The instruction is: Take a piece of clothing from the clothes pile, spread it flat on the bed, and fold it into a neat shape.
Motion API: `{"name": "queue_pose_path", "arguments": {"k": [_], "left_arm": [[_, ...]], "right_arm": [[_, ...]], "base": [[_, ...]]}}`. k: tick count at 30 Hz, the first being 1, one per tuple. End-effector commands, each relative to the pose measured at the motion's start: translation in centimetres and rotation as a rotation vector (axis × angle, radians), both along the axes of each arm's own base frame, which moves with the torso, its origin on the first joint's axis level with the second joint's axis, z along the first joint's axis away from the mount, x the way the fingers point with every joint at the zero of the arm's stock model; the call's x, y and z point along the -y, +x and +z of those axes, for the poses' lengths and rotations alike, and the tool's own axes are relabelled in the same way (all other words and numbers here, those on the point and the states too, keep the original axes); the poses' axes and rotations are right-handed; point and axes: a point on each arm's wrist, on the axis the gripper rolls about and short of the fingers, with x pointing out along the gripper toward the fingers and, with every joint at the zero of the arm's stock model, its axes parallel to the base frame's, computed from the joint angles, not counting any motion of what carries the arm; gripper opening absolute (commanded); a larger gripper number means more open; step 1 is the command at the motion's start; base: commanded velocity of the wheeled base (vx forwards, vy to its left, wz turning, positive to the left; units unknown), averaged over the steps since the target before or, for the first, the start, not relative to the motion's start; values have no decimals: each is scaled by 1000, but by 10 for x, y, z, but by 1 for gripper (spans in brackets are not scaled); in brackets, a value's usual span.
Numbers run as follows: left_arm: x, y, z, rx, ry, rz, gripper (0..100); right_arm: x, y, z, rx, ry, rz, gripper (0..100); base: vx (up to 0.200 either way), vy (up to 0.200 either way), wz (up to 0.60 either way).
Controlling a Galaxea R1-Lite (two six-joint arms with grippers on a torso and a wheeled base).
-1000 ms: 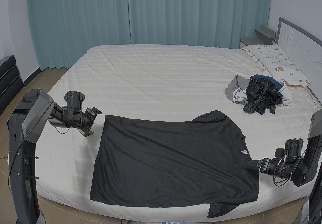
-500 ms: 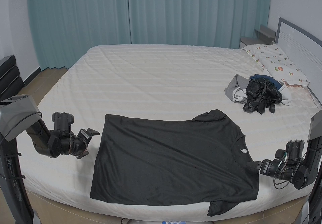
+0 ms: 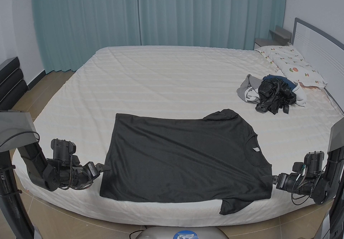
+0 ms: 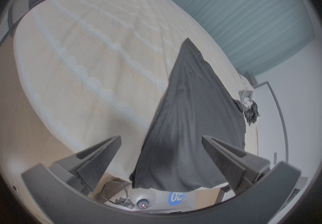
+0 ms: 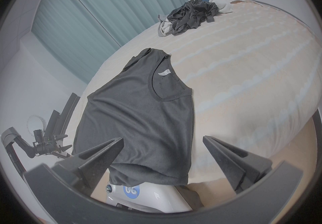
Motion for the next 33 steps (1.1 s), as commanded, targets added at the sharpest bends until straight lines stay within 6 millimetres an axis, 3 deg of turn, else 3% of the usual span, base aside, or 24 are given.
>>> {"name": "queue_pose_path", "arguments": {"k": [1,16,17,33], "left_arm": [[4,-7,-13,-39,4,-20,100],[21,-17,-22,-47,25,-75,100],[20,-17,-23,-48,32,-68,0],[11,-32,-30,-159,290,-46,0]], "right_arm": [[0,0,-2,-6,1,3,100],[-1,0,-2,-9,7,7,100],[-1,0,-2,-10,6,8,100],[-7,-4,-6,-37,0,39,100]], "base": [[0,0,0],[0,0,0],[0,0,0],[0,0,0]]}}
